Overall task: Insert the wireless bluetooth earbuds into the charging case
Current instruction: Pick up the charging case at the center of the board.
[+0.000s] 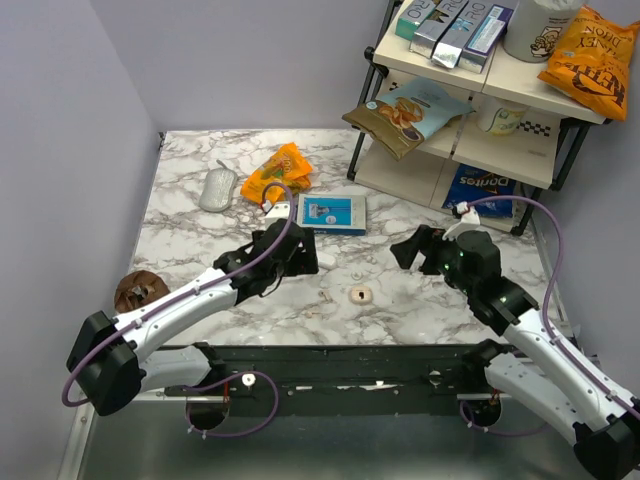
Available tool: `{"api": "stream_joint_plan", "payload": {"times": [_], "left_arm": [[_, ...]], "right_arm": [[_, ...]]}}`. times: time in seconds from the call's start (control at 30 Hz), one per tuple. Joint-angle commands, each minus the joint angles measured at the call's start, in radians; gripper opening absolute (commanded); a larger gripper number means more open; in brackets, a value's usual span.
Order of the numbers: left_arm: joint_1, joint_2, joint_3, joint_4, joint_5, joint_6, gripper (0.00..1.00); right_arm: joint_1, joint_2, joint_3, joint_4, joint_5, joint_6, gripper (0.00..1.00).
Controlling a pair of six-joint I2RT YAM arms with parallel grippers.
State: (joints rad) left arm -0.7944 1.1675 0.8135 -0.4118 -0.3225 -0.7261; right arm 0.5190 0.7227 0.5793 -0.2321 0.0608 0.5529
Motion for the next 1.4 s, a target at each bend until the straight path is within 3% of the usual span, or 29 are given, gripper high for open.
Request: {"api": "stream_joint_plan", "payload": {"times": [0.0, 0.33, 0.5, 0.77, 1.03, 1.37], "left_arm": [[-0.005, -0.032, -0.016, 0.024, 0.043, 0.074, 0.99], [-0.005, -0.064, -0.060, 0.074, 0.013, 0.076, 0.99], [-0.005, -0.089, -0.126, 0.183, 0.029, 0.134, 0.99], [-0.006, 0.168, 0.065, 0.031, 0.171, 0.284, 0.99], [-0.009, 0.323, 0.159, -0.001, 0.177, 0.399, 0.99], [-0.009, 0.481, 0.268, -0.031, 0.157, 0.338, 0.99]], "right_arm": [[0.004, 0.027, 0.005, -0.032, 0.002, -0.008, 1.00], [0.006, 0.027, -0.006, -0.049, 0.066, 0.016, 1.00], [0.006, 0.032, 0.034, -0.084, 0.039, -0.088, 1.00], [0.007, 0.037, 0.024, -0.062, -0.070, -0.139, 1.00], [0.007, 0.055, 0.030, -0.073, -0.121, -0.142, 1.00], [0.009, 0.038, 0.031, -0.072, -0.168, -0.137, 1.00]]}}
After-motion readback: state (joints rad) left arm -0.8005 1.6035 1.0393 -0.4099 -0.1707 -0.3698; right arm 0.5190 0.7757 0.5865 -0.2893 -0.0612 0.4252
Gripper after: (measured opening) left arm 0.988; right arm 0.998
